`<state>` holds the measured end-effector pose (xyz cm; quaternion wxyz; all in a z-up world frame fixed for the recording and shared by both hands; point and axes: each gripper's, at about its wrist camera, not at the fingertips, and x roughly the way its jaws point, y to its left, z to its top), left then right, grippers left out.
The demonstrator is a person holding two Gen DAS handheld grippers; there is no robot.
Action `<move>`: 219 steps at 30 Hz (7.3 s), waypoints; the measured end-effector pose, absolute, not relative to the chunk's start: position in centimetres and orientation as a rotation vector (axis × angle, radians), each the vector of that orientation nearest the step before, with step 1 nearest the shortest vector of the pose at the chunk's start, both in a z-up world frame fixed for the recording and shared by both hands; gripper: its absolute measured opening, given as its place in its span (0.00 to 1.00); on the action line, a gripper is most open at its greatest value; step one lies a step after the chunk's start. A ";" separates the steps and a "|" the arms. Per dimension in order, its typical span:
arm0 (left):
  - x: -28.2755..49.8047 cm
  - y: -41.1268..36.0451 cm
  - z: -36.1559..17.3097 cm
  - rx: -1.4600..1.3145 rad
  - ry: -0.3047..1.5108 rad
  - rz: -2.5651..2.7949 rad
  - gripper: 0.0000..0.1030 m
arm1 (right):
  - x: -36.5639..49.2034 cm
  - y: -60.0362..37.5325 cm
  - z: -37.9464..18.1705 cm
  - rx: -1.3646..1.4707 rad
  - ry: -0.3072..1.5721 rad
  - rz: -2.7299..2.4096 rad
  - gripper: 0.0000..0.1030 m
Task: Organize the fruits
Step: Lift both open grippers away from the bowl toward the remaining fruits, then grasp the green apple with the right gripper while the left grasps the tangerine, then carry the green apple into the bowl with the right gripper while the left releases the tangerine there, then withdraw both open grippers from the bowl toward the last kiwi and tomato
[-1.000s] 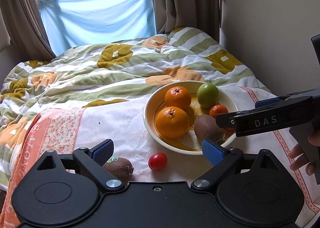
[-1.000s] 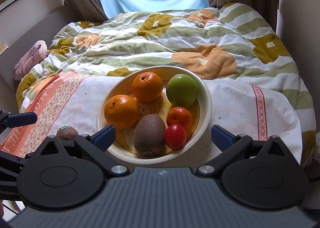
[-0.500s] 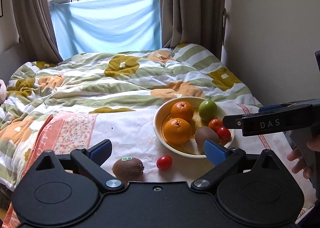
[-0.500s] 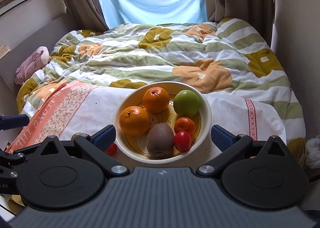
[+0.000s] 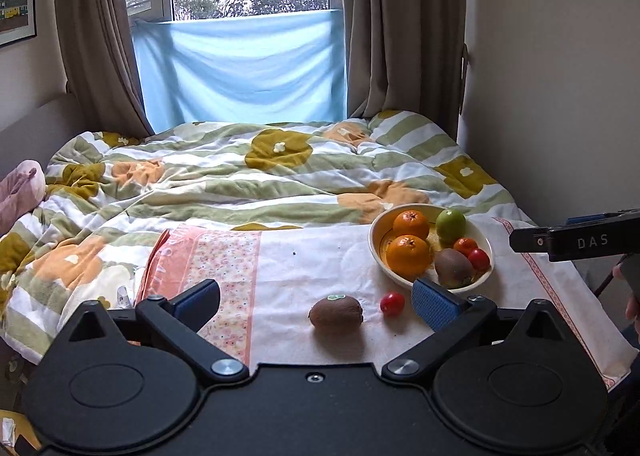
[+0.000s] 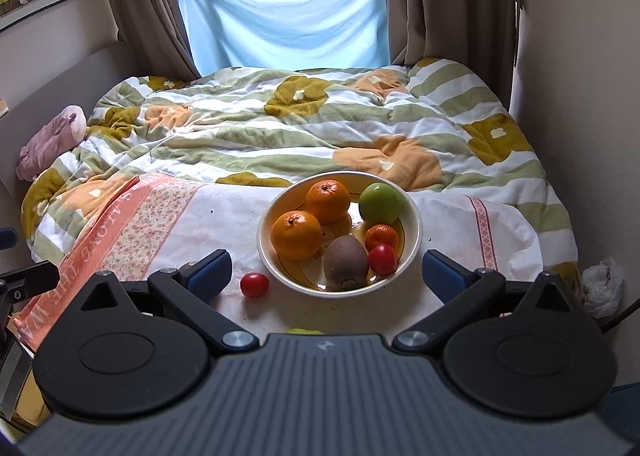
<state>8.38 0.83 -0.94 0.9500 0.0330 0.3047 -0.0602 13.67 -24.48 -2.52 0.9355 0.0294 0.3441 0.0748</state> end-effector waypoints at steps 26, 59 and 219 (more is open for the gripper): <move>7.3 2.9 -12.8 -0.002 0.833 -0.078 0.86 | 8.9 -19.4 -11.9 0.050 0.830 0.072 1.00; 10.5 0.2 -16.6 0.019 0.863 0.015 0.40 | 14.9 -21.3 -16.8 0.027 0.868 0.153 0.77; 14.7 -1.8 -2.0 0.143 0.591 -0.272 1.00 | 16.1 -23.7 -2.4 0.108 0.681 0.079 1.00</move>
